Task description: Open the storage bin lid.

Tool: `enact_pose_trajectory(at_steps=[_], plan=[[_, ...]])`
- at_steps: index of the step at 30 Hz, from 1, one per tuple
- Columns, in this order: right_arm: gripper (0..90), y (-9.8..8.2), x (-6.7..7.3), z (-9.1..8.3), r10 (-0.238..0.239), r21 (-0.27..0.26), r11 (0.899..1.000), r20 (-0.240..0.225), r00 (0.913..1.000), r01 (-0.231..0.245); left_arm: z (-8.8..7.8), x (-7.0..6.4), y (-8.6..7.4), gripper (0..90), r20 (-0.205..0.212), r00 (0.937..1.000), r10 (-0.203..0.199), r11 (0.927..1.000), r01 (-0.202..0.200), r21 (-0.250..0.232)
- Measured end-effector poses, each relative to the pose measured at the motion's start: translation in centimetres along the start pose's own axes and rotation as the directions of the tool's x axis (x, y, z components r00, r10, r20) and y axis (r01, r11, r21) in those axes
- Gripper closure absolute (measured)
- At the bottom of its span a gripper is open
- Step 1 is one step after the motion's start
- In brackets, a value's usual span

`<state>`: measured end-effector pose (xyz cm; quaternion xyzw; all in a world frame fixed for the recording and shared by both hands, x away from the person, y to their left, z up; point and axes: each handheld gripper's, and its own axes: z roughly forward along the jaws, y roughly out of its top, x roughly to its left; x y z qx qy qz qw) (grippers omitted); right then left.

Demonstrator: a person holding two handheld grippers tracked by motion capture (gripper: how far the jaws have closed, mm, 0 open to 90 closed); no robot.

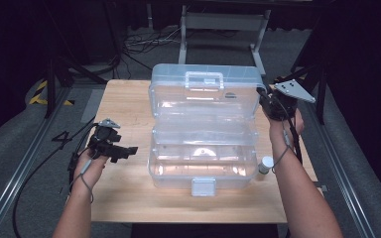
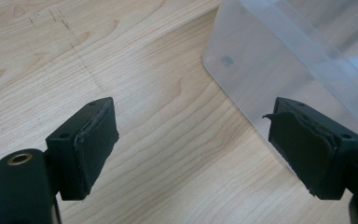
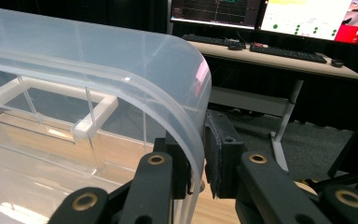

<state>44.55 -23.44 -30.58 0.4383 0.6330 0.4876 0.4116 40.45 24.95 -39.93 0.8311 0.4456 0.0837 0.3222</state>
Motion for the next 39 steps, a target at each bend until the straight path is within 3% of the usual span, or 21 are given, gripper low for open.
enact_pose_trajectory(at_steps=[5,6,8,9,10,11,12,16,19,23,25,29,32,34,38,39], plan=[[80.6,0.1,-0.2,0.4,0.002,0.006,1.000,-0.006,1.0000,-0.002,-0.1,0.2,0.1,16.0,-0.047,0.9985,0.027,0.9994,-0.026,0.023],[80.6,0.1,-0.2,0.4,0.002,0.006,1.000,-0.006,1.0000,-0.002,-0.1,0.2,0.1,16.0,-0.073,0.9970,0.026,0.9994,-0.025,0.023],[80.7,0.1,-0.3,0.6,0.005,0.002,1.000,-0.008,1.0000,-0.005,-0.1,0.3,0.2,16.2,-0.124,0.9920,-0.024,0.9986,0.030,0.045],[80.7,0.1,-0.3,0.6,0.005,0.002,1.000,-0.008,1.0000,-0.005,-0.1,0.3,0.2,16.1,-0.124,0.9920,-0.024,0.9986,0.030,0.045],[80.7,0.1,-0.4,0.8,0.005,-0.003,1.000,-0.011,0.9999,-0.005,0.0,0.3,0.1,16.1,-0.110,0.9931,-0.041,0.9971,0.048,0.059],[80.7,0.1,-0.4,0.9,0.006,-0.004,1.000,-0.013,0.9999,-0.006,0.0,0.5,0.0,16.1,-0.048,0.9969,-0.063,0.9948,0.066,0.077],[80.7,0.1,-0.4,0.9,0.006,-0.004,1.000,-0.013,0.9999,-0.006,0.0,0.5,0.0,16.1,-0.048,0.9969,-0.063,0.9948,0.066,0.077],[80.8,0.3,-0.5,1.2,0.005,0.006,1.000,-0.013,0.9999,-0.005,0.5,0.2,-0.1,16.2,0.043,0.9989,-0.020,0.9929,0.015,0.118],[80.8,0.4,-0.6,1.5,0.007,0.009,1.000,-0.017,0.9998,-0.007,0.7,0.0,0.0,16.3,0.063,0.9980,-0.005,0.9933,-0.002,0.115],[80.8,0.4,-0.7,1.8,0.010,0.010,1.000,-0.018,0.9998,-0.010,0.0,-0.6,0.2,16.1,0.151,0.9878,0.040,0.9960,-0.052,0.073],[80.8,0.4,-0.8,2.0,0.012,0.010,1.000,-0.022,0.9997,-0.012,-0.3,-0.8,0.3,16.1,0.180,0.9829,0.037,0.9970,-0.049,0.060],[80.8,0.5,-0.8,2.2,0.011,0.012,1.000,-0.022,0.9997,-0.011,-0.8,-1.6,0.6,15.7,0.209,0.9762,0.056,0.9963,-0.069,0.052],[80.8,0.5,-0.9,2.3,0.014,0.015,1.000,-0.023,0.9996,-0.013,-0.7,-2.3,0.9,16.0,0.172,0.9835,0.057,0.9929,-0.074,0.093],[80.8,0.5,-0.9,2.4,0.012,0.017,1.000,-0.023,0.9997,-0.011,-0.7,-2.5,0.9,16.1,0.178,0.9819,0.065,0.9917,-0.083,0.098],[80.8,0.5,-0.9,2.4,0.015,0.019,1.000,-0.022,0.9997,-0.014,-1.0,-3.0,1.1,16.1,0.204,0.9757,0.081,0.9911,-0.101,0.088],[80.8,0.5,-0.9,2.4,0.015,0.019,1.000,-0.023,0.9996,-0.014,-1.1,-3.3,1.0,16.1,0.220,0.9704,0.100,0.9896,-0.120,0.080]])
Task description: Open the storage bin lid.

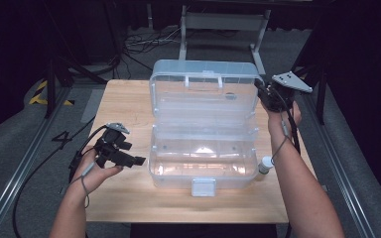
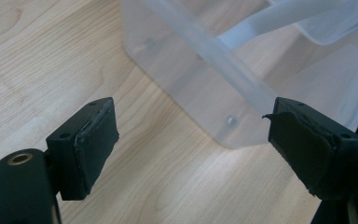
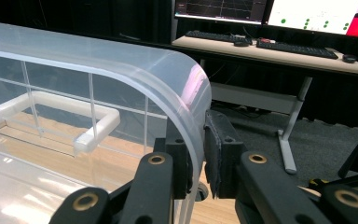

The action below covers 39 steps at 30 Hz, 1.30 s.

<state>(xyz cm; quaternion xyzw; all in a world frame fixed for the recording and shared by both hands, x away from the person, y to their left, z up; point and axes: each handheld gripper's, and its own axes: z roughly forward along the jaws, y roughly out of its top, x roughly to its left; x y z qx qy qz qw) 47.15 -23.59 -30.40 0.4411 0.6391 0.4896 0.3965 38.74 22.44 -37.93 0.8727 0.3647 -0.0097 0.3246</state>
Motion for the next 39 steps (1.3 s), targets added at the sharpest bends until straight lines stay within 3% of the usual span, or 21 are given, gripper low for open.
enact_pose_trajectory(at_steps=[2,3,5,7,10,12,14,17,21,22,23,25,27,31,33,35,37,39], plan=[[80.8,0.0,0.0,0.0,-0.001,0.001,1.000,0.001,1.0000,0.001,-0.1,-0.4,0.0,19.8,0.026,0.9989,0.040,0.9992,-0.040,-0.005],[80.8,0.0,0.0,0.0,0.001,0.001,1.000,0.001,1.0000,-0.001,-0.1,-1.1,0.1,26.4,0.049,0.9956,0.080,0.9967,-0.080,-0.008],[80.8,0.0,0.0,0.0,0.002,-0.001,1.000,0.001,1.0000,-0.002,-0.1,-1.4,0.1,25.3,0.043,0.9954,0.086,0.9963,-0.086,-0.009],[80.8,0.0,0.0,0.0,0.004,-0.001,1.000,0.001,1.0000,-0.004,-0.1,-1.7,0.3,31.3,0.064,0.9922,0.108,0.9942,-0.108,-0.002],[80.8,0.0,0.0,0.0,0.005,-0.001,1.000,-0.001,1.0000,-0.005,-0.2,-2.3,0.4,35.1,0.105,0.9847,0.139,0.9903,-0.139,-0.013],[80.8,0.0,0.0,0.0,0.006,0.000,1.000,-0.003,1.0000,-0.006,-0.4,-2.8,0.4,38.1,0.147,0.9742,0.171,0.9852,-0.170,-0.019],[80.8,0.0,-0.1,0.0,0.006,0.000,1.000,-0.004,1.0000,-0.006,-0.4,-3.1,0.4,39.2,0.149,0.9713,0.185,0.9826,-0.185,-0.016],[80.8,0.0,0.0,0.0,0.010,-0.001,1.000,-0.002,0.9999,-0.010,0.0,-3.8,0.4,41.6,0.167,0.9611,0.219,0.9749,-0.222,-0.001],[80.8,0.0,0.0,0.0,0.010,0.000,1.000,-0.003,0.9999,-0.010,0.1,-4.4,0.5,42.0,0.155,0.9569,0.245,0.9691,-0.246,-0.014],[80.8,0.0,0.0,0.0,0.009,0.000,1.000,-0.003,1.0000,-0.009,-0.1,-4.5,0.5,48.0,0.192,0.9455,0.263,0.9648,-0.257,-0.057],[80.8,0.0,0.0,0.1,0.008,0.000,1.000,-0.003,1.0000,-0.008,-0.1,-4.6,0.6,49.5,0.201,0.9404,0.275,0.9615,-0.267,-0.064],[80.8,0.0,0.0,0.1,0.009,0.000,1.000,-0.003,1.0000,-0.009,0.0,-4.9,0.7,49.7,0.202,0.9378,0.282,0.9593,-0.274,-0.066],[80.9,0.0,0.0,0.1,0.010,-0.001,1.000,-0.003,0.9999,-0.010,0.5,-5.4,0.9,53.5,0.215,0.9288,0.302,0.9531,-0.299,-0.050],[81.0,0.0,-0.1,0.2,0.009,-0.004,1.000,0.001,1.0000,-0.009,2.2,-5.9,1.2,60.3,0.242,0.9168,0.317,0.9442,-0.329,0.010],[81.1,0.0,-0.1,0.3,0.010,-0.004,1.000,0.002,1.0000,-0.010,3.1,-6.1,1.2,65.7,0.237,0.9157,0.325,0.9366,-0.346,0.055],[81.2,-0.1,-0.1,0.3,0.009,-0.006,1.000,0.002,1.0000,-0.009,3.3,-5.9,1.2,69.2,0.238,0.9162,0.322,0.9385,-0.342,0.046],[81.4,-0.1,-0.1,0.4,0.014,-0.008,1.000,0.005,0.9999,-0.014,3.3,-5.5,1.1,72.7,0.263,0.9151,0.305,0.9454,-0.325,0.031],[81.5,-0.1,-0.1,0.6,0.016,-0.009,1.000,0.007,0.9999,-0.015,3.3,-5.4,1.1,74.4,0.272,0.9129,0.304,0.9464,-0.322,0.023]])
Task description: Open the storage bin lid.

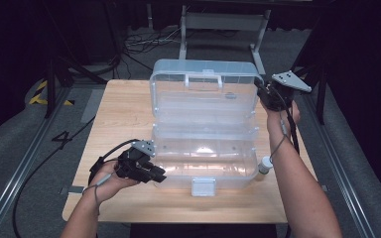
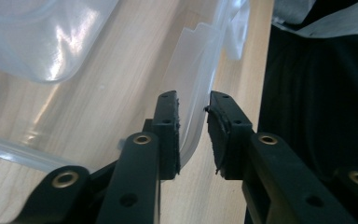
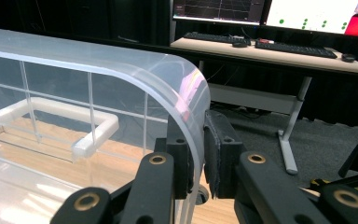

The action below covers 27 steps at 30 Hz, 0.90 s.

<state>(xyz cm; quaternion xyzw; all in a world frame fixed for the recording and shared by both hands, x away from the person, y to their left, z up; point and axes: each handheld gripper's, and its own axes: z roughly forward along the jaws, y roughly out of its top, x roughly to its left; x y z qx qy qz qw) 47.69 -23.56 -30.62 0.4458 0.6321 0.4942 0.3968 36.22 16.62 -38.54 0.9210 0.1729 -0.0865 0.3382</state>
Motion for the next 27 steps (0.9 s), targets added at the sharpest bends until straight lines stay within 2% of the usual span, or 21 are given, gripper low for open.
enact_pose_trajectory(at_steps=[16,27], plan=[[82.1,0.0,-0.6,2.0,0.031,0.023,0.999,-0.005,0.9995,-0.031,0.2,-0.1,-0.1,76.4,0.011,0.9998,-0.014,0.9998,0.014,-0.017],[82.3,-0.1,-1.0,3.3,0.031,0.031,0.999,-0.014,0.9994,-0.031,0.2,-0.1,-0.3,76.1,0.007,0.9997,-0.024,0.9992,0.024,-0.032]])
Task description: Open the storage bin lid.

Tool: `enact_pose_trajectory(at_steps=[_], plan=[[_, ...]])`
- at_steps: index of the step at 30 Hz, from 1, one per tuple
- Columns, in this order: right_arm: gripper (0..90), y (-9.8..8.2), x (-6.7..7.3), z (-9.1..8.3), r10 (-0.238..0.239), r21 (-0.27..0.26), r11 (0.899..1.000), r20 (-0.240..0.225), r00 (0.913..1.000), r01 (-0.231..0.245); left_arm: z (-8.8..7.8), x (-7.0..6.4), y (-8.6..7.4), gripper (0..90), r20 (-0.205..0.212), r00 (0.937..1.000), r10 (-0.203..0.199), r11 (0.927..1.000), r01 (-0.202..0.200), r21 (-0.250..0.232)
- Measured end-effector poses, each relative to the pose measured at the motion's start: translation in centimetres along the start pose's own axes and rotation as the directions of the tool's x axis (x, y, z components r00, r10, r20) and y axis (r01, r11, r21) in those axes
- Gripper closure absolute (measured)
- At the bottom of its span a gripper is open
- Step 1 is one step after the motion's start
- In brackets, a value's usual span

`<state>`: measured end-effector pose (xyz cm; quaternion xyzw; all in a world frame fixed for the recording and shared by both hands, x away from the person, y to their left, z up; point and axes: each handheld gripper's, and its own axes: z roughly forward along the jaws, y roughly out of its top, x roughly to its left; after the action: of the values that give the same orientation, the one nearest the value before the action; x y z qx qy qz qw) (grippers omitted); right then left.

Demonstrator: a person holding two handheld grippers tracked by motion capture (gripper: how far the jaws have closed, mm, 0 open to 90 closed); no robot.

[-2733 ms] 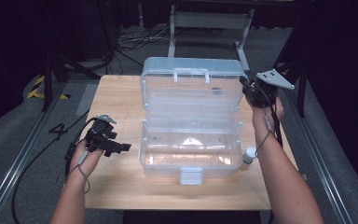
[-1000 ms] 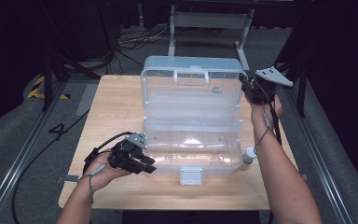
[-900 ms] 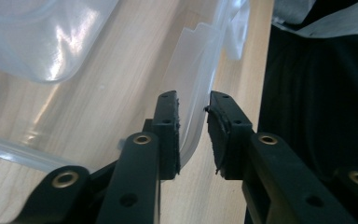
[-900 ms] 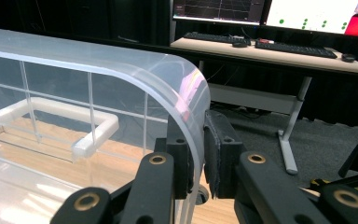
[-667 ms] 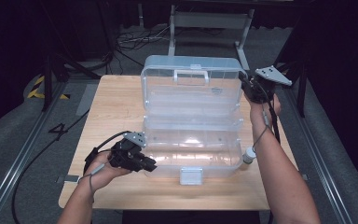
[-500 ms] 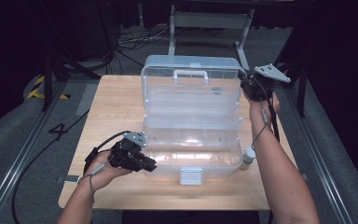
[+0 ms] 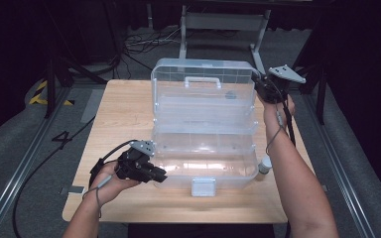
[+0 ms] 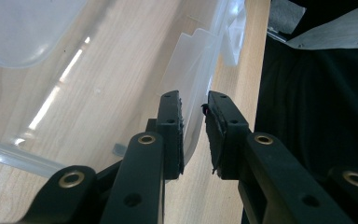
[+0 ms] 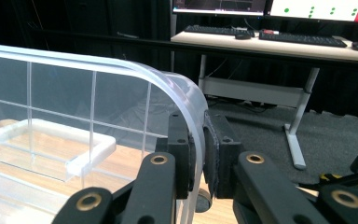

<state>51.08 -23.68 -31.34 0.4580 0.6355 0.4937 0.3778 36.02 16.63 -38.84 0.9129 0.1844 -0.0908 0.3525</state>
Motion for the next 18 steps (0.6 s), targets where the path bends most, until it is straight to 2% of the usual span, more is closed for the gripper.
enact_pose_trajectory(at_steps=[14,18], plan=[[82.7,-0.1,-0.5,1.9,-0.003,0.038,0.999,0.000,1.0000,0.003,0.1,-0.2,-0.2,75.6,-0.010,0.9999,-0.012,0.9997,0.012,-0.023],[83.0,-0.4,-0.7,2.7,-0.003,0.031,1.000,-0.007,1.0000,0.004,0.1,-0.2,-0.2,75.3,-0.014,0.9997,-0.019,0.9995,0.019,-0.024]])
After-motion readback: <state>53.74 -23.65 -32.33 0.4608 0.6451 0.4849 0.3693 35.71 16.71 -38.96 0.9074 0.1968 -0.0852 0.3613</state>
